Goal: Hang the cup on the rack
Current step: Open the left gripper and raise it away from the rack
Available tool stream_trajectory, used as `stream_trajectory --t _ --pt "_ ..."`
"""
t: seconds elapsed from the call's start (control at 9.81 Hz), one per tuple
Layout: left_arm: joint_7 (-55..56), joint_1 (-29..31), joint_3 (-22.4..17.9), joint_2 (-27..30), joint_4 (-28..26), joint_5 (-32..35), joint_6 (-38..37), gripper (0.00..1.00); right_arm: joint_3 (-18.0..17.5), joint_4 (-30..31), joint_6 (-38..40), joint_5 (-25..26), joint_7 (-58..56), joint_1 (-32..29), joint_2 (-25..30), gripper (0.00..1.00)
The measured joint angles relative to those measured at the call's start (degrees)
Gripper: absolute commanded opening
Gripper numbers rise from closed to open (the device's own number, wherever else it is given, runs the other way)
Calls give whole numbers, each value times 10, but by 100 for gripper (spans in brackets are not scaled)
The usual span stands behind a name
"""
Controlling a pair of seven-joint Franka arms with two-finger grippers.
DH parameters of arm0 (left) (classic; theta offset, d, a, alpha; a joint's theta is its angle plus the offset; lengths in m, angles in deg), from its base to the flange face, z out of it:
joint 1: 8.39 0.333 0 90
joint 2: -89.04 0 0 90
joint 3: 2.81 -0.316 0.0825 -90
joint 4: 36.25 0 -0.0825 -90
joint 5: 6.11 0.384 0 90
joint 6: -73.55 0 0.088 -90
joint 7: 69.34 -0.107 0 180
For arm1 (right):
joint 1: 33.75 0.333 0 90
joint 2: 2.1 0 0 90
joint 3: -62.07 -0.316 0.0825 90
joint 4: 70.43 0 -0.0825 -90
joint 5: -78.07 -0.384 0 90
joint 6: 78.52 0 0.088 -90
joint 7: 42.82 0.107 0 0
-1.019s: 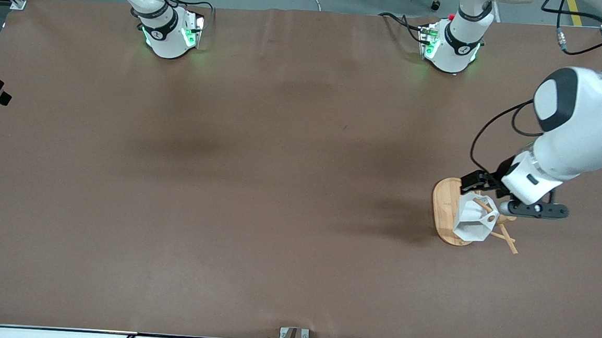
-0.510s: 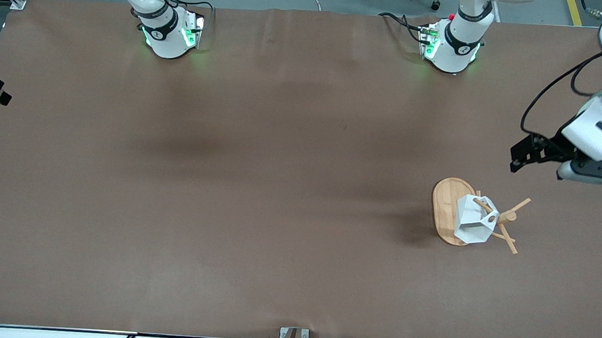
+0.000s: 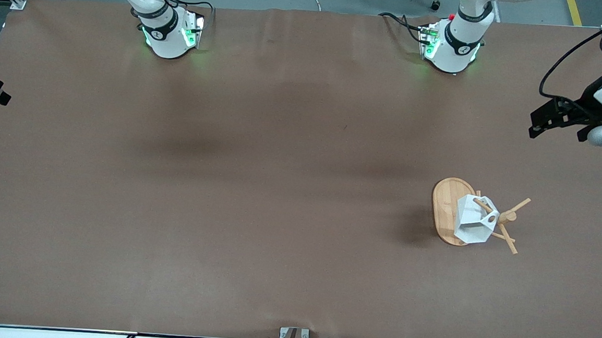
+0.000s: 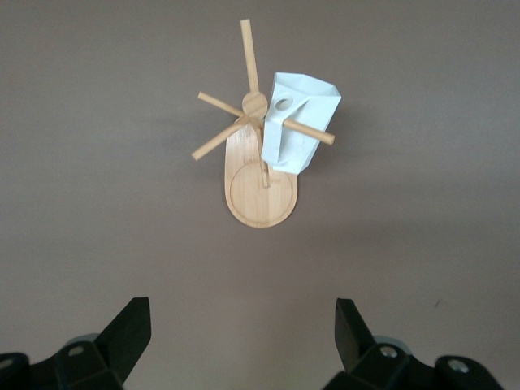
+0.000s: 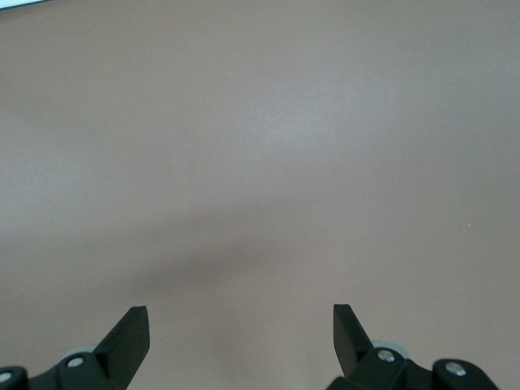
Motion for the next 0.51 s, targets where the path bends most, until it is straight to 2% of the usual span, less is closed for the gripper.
stream_trajectory --t 0.2,0.41,0.51 --pt "8 10 15 19 0 0 -20 100 1 0 0 1 0 0 0 100" --pt "26 51 75 29 -3 0 -25 100 -1 0 0 8 0 1 0 100" --pt "26 57 85 29 -3 0 -25 100 -3 0 -1 9 0 2 0 100"
